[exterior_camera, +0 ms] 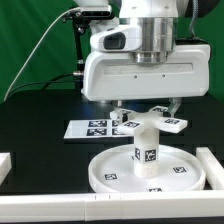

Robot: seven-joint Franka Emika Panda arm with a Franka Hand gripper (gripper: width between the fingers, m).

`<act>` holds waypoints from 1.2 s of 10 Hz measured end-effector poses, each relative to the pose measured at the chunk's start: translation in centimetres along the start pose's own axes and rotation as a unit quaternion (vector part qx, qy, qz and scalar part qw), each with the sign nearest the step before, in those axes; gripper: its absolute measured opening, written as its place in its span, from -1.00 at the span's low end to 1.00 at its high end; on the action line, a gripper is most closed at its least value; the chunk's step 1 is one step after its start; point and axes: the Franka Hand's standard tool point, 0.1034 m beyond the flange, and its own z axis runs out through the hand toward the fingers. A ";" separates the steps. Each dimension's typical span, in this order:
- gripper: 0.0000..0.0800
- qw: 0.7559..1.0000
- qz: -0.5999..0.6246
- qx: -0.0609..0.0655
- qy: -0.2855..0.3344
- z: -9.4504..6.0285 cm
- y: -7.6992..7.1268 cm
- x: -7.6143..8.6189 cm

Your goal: Assemble round table

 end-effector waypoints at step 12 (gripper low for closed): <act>0.11 0.843 0.537 0.018 -0.002 -0.1 -0.2 0.2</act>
Offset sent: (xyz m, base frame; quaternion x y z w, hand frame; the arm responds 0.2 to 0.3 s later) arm 0.0000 0.0000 0.0000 0.0000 0.0000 0.1296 0.9916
